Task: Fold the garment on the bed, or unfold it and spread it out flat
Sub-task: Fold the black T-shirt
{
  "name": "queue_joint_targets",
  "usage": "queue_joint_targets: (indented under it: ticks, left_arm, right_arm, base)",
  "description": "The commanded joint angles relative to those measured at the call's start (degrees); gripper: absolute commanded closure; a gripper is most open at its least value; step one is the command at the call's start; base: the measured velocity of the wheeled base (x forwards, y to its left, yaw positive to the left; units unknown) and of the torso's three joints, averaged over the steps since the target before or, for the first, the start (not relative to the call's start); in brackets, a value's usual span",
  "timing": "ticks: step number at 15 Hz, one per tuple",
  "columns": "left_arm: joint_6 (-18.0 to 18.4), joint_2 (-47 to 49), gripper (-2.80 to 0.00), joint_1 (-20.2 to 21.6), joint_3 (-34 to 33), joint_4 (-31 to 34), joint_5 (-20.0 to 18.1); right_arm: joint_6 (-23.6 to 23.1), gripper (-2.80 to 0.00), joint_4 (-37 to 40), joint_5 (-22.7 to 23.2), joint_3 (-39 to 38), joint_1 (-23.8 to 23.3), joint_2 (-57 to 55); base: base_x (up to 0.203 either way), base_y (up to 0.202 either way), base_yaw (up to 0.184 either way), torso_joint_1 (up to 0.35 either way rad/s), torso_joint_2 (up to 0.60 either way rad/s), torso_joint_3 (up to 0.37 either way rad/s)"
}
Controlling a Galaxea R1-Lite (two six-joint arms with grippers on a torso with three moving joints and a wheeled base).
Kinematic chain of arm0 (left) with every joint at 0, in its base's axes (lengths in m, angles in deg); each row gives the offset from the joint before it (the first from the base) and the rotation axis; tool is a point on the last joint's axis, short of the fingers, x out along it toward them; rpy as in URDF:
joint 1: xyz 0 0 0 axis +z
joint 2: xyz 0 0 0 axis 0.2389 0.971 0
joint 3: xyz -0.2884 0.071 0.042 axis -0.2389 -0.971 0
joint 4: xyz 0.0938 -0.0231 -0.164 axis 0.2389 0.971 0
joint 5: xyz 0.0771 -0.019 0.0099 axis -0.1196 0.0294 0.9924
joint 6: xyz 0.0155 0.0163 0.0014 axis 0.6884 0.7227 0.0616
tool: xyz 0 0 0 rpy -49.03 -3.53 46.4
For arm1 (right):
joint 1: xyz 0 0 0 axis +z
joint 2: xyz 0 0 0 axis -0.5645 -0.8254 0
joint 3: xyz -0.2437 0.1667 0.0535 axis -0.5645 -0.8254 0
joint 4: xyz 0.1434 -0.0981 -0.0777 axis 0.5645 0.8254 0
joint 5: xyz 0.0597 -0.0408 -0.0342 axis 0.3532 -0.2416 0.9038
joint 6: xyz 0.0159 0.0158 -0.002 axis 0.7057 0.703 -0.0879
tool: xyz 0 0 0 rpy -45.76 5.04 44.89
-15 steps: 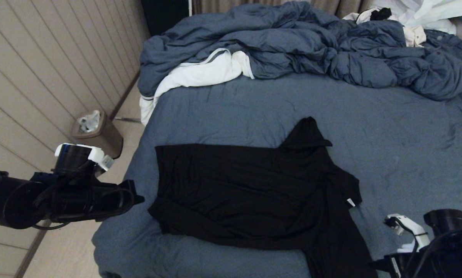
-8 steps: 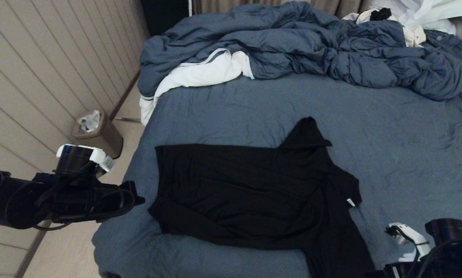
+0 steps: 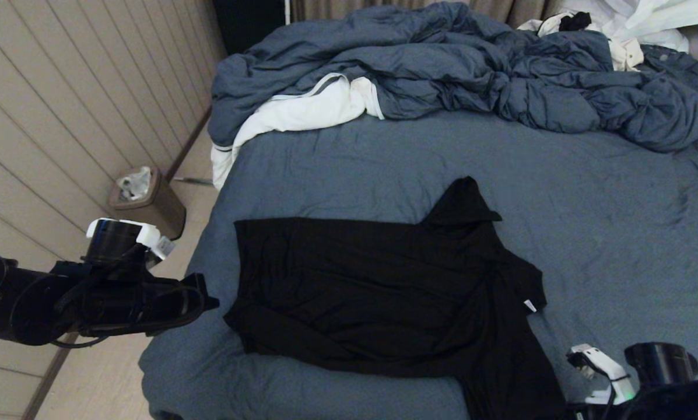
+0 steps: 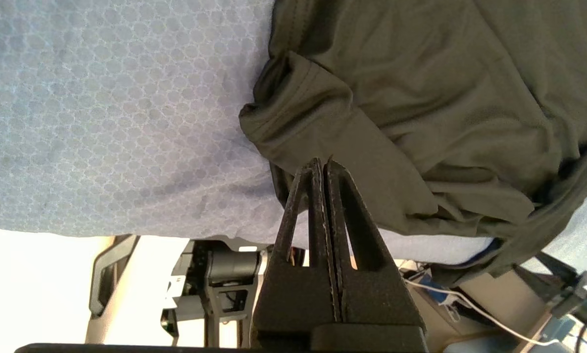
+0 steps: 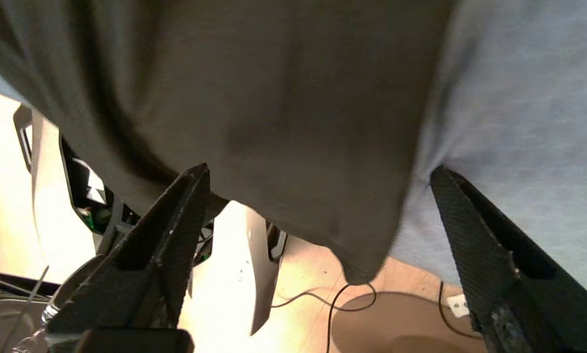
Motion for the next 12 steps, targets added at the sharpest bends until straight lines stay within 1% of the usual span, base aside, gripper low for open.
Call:
queue_joint_targets:
  ticks: [1, 2, 4, 7, 11, 12]
  left_arm:
    - [-0.23, 0.12, 0.0, -0.01, -0.09, -0.1, -0.11]
    - [-0.23, 0.05, 0.0, -0.01, -0.09, -0.1, -0.26]
    - [-0.23, 0.05, 0.0, -0.01, -0.09, -0.1, -0.44]
    - [-0.23, -0.04, 0.0, 0.02, -0.18, -0.1, -0.44]
    - [-0.23, 0.06, 0.0, -0.01, -0.18, -0.1, -0.44]
    - [-0.23, 0.22, 0.0, -0.01, -0.16, -0.1, -0.44]
  right_arm:
    - [-0.15, -1.23, -4.4, 0.22, -3.02, 0.75, -3.26]
    - [-0.24, 0.0, -5.9, 0.17, -4.1, 0.76, -3.73]
    - [-0.78, 0.0, -8.83, 0.13, -6.58, 0.59, -4.99]
    - [-1.43, 0.0, -9.41, 0.1, -6.73, -1.79, -5.2]
    - [-2.11, 0.0, -9.95, 0.13, -6.73, -2.32, -5.29]
    - [-2.17, 0.0, -11.15, 0.16, -6.73, -2.4, -5.37]
  base:
    - [0.0, 0.0, 0.0, 0.0, 0.0, 0.0]
    - [0.0, 0.0, 0.0, 0.0, 0.0, 0.0]
    - [0.0, 0.0, 0.0, 0.0, 0.0, 0.0]
    - [0.0, 0.0, 0.0, 0.0, 0.0, 0.0]
    - [0.0, 0.0, 0.0, 0.0, 0.0, 0.0]
    - [0.0, 0.0, 0.0, 0.0, 0.0, 0.0]
